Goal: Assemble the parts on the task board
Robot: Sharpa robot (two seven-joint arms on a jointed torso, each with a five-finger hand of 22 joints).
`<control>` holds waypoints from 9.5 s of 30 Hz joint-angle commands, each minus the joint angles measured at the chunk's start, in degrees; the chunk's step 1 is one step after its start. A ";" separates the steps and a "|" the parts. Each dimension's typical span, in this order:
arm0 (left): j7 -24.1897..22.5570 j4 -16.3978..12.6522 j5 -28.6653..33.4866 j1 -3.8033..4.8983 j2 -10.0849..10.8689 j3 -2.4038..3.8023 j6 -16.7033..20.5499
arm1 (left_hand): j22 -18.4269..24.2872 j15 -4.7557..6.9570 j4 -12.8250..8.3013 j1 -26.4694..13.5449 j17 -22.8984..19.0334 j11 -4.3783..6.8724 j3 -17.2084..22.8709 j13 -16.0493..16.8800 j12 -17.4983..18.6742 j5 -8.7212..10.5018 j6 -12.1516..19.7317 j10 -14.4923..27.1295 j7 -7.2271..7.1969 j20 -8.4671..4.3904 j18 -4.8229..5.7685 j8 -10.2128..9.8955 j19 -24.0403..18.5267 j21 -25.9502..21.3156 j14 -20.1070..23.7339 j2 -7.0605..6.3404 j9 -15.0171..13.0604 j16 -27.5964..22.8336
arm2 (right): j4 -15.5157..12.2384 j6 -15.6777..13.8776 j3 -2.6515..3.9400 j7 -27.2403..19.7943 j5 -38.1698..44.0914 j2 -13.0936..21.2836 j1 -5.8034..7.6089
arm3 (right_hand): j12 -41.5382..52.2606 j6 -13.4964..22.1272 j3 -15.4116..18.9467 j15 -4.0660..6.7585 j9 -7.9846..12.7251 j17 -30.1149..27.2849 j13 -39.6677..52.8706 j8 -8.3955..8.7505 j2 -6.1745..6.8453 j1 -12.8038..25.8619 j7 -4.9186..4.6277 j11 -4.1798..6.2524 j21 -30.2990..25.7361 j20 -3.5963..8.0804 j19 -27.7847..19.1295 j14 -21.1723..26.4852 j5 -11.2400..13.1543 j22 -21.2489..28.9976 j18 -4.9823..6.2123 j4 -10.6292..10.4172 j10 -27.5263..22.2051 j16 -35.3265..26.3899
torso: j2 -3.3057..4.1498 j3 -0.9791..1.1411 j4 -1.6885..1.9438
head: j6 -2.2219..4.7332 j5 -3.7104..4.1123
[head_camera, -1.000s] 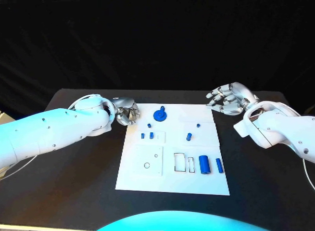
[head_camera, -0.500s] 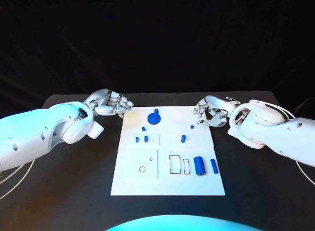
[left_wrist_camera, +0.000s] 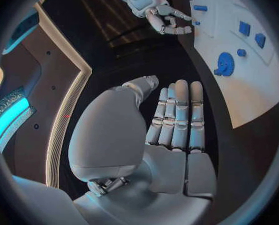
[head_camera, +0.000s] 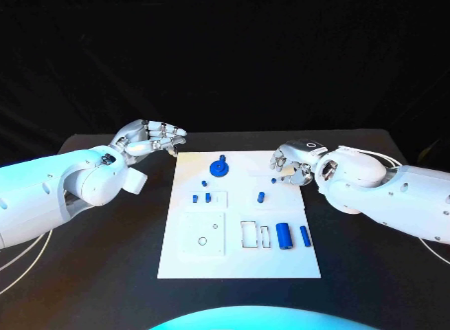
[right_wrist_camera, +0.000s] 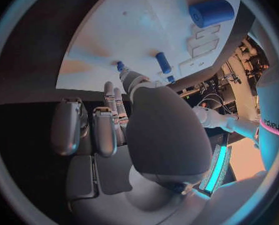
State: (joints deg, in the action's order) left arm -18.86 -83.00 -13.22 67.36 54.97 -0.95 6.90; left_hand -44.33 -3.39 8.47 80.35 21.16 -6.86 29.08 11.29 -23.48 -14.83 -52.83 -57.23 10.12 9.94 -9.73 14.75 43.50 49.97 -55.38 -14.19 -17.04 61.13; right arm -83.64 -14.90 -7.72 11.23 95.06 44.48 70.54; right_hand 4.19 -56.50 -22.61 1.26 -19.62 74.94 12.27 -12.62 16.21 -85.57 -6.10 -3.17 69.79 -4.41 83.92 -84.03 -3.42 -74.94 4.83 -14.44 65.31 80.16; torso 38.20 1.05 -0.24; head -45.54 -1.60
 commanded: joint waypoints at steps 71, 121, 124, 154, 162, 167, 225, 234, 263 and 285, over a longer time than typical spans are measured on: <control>-1.42 -0.02 5.38 0.03 0.70 0.05 0.45 | 0.61 -0.27 -0.40 1.03 -0.30 -0.52 -0.31 -0.08 -0.50 -0.19 1.88 1.07 1.00 0.06 -0.69 -0.23 0.92 -1.04 0.07 1.01 0.34 -0.94 | -1.68 -8.52 0.12 3.16 3.45 -0.84 -2.32 | -0.50 -6.77 -14.49 0.01 -3.14 0.65 -5.20 -2.20 -5.30 4.06 -0.47 0.30 5.85 0.38 1.92 -3.32 0.02 -8.24 -2.02 9.93 9.56 0.47 | -0.07 0.03 -0.05 | -0.19 -0.16; -1.95 -2.53 6.71 -0.11 -1.05 -0.19 2.55 | 0.72 -0.41 -0.39 1.05 -0.34 -0.71 -0.44 -0.13 -0.54 -0.20 2.39 1.45 1.20 0.10 -0.67 -0.42 1.04 -1.23 0.07 0.94 0.49 -1.06 | -11.07 -11.92 -0.32 0.84 5.50 -8.62 -11.08 | -0.60 -6.62 -14.80 0.12 -3.34 0.49 -5.40 -2.20 -5.29 4.46 -0.58 0.27 5.81 0.45 1.91 -3.27 0.03 -8.29 -2.00 10.57 9.48 0.41 | 0.02 -0.10 0.09 | -4.05 -9.52; -1.92 -2.54 6.75 -0.11 -1.10 -0.20 2.53 | 0.72 -0.41 -0.39 1.05 -0.34 -0.71 -0.44 -0.13 -0.54 -0.20 2.39 1.45 1.20 0.10 -0.67 -0.42 1.04 -1.23 0.07 0.94 0.49 -1.06 | -10.83 -11.50 -0.35 0.99 5.70 -8.94 -11.24 | -0.60 -6.62 -14.80 0.12 -3.35 0.51 -5.41 -2.20 -5.29 4.48 -0.58 0.27 5.84 0.45 1.91 -3.28 0.03 -8.30 -2.01 10.58 9.48 0.43 | 0.01 -0.07 0.09 | -4.13 -9.60; -1.37 -2.32 6.91 -0.10 -1.20 -0.20 1.88 | 0.80 -0.47 -0.26 0.94 -0.36 -0.74 -0.54 -0.11 -0.66 -0.20 2.41 1.52 1.22 0.15 -0.65 -0.36 1.07 -1.38 0.10 0.97 0.51 -1.13 | -9.56 -9.80 -0.72 1.22 6.95 -10.35 -11.68 | -0.60 -6.53 -14.87 0.08 -3.45 0.61 -5.51 -2.19 -5.30 4.82 -0.63 0.22 5.96 0.45 1.95 -3.30 0.04 -8.38 -2.03 10.81 9.42 0.52 | -0.02 -0.02 0.01 | -4.46 -9.98; -1.19 -2.12 6.94 -0.10 -1.21 -0.20 1.78 | 0.80 -0.47 -0.26 0.94 -0.36 -0.74 -0.54 -0.11 -0.66 -0.20 2.41 1.52 1.22 0.15 -0.65 -0.36 1.07 -1.38 0.10 0.97 0.51 -1.13 | -9.55 -9.86 -0.73 1.13 6.95 -10.34 -11.71 | -0.60 -6.53 -14.87 0.08 -3.45 0.61 -5.51 -2.19 -5.30 4.82 -0.63 0.22 5.96 0.45 1.95 -3.30 0.04 -8.38 -2.03 10.81 9.42 0.52 | -0.02 -0.01 -0.01 | -4.46 -10.02; -1.11 -2.12 6.98 -0.10 -1.22 -0.20 1.70 | 0.80 -0.47 -0.26 0.94 -0.36 -0.74 -0.54 -0.11 -0.66 -0.20 2.41 1.52 1.22 0.15 -0.65 -0.36 1.07 -1.38 0.10 0.97 0.51 -1.13 | -9.33 -9.44 -0.74 1.30 6.97 -10.39 -11.71 | -0.59 -6.54 -14.88 0.08 -3.47 0.58 -5.52 -2.20 -5.31 4.88 -0.64 0.22 5.96 0.45 1.95 -3.29 0.04 -8.39 -2.03 10.86 9.43 0.51 | -0.01 -0.02 0.03 | -4.46 -9.95; -0.15 -2.02 7.00 -0.09 -1.03 -0.21 0.84 | 0.97 -0.52 -0.13 0.95 -0.41 -0.79 -0.67 -0.13 -0.84 -0.16 2.58 1.78 1.27 0.21 -0.65 -0.32 1.14 -1.70 0.19 1.01 0.58 -1.30 | -9.31 -10.97 -1.49 3.11 7.61 -10.76 -11.86 | 0.29 -1.08 -8.59 -2.30 -2.06 -5.33 -8.12 2.21 -1.22 9.90 -0.79 -2.69 -5.30 -2.02 -2.10 -0.26 0.03 -4.00 -0.13 11.22 -4.17 -2.32 | -0.07 0.00 -0.01 | -4.46 -9.86; -0.02 -1.72 7.00 -0.10 -1.08 -0.21 0.63 | 0.99 -0.53 -0.13 0.99 -0.42 -0.79 -0.65 -0.13 -0.86 -0.16 2.60 1.81 1.28 0.21 -0.66 -0.32 1.14 -1.73 0.20 1.06 0.59 -1.32 | -12.52 -15.09 -1.29 2.44 5.95 -8.03 -11.72 | 2.42 -0.24 -5.03 -2.57 -1.54 -6.35 -7.78 3.27 -1.65 9.07 -0.37 -2.96 -6.73 -2.47 -2.58 0.44 -0.03 -3.51 0.13 10.83 -6.18 -2.36 | -0.16 -0.05 -0.08 | -4.26 -9.45; -0.18 -1.33 7.21 -0.12 -1.62 -0.56 0.13 | 1.03 -0.54 -0.15 1.05 -0.43 -0.81 -0.68 -0.13 -0.91 -0.13 2.65 1.87 1.28 0.22 -0.65 -0.30 1.14 -1.81 0.25 1.05 0.61 -1.37 | -11.47 1.68 0.72 0.72 -4.89 2.65 -2.62 | 10.54 0.00 14.68 -2.39 -0.14 -0.38 -7.95 5.81 -3.79 1.54 0.71 -2.66 -0.38 -1.84 0.62 -2.74 -0.17 -6.84 -1.01 3.27 -9.86 2.60 | -0.39 -0.20 -0.37 | -2.48 -7.06; 0.00 -1.56 7.22 -0.11 -1.21 -0.58 0.21 | 1.08 -0.56 -0.11 1.05 -0.44 -0.82 -0.73 -0.13 -0.98 -0.11 2.67 1.92 1.30 0.24 -0.65 -0.27 1.16 -1.91 0.26 1.07 0.62 -1.40 | -8.66 2.44 0.23 1.99 -2.00 -0.15 -3.38 | 8.30 -4.83 -0.12 -0.65 -0.04 -0.57 -8.44 4.97 -5.05 -1.77 -0.62 -0.69 2.51 -0.30 1.86 -2.92 -0.10 -8.36 -1.58 0.30 -0.52 2.62 | -0.35 -0.21 -0.40 | -2.87 -7.21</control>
State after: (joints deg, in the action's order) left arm -18.61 -84.38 -6.35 67.21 53.80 -1.56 7.95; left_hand -43.31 -3.59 8.30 81.19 20.82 -7.69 28.61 11.24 -24.14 -14.83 -50.59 -55.59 11.56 10.14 -9.71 14.51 44.13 48.26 -55.18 -13.35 -16.50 60.05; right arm -92.39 -13.75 -7.40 13.05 91.46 44.42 67.34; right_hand 12.72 -61.00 -22.21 0.34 -19.59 74.38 3.76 -7.51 10.76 -87.43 -6.76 -3.93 72.20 -5.08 83.96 -83.92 -3.44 -74.90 3.98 -14.16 64.45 82.83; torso 37.84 0.84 -0.60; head -48.35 -8.81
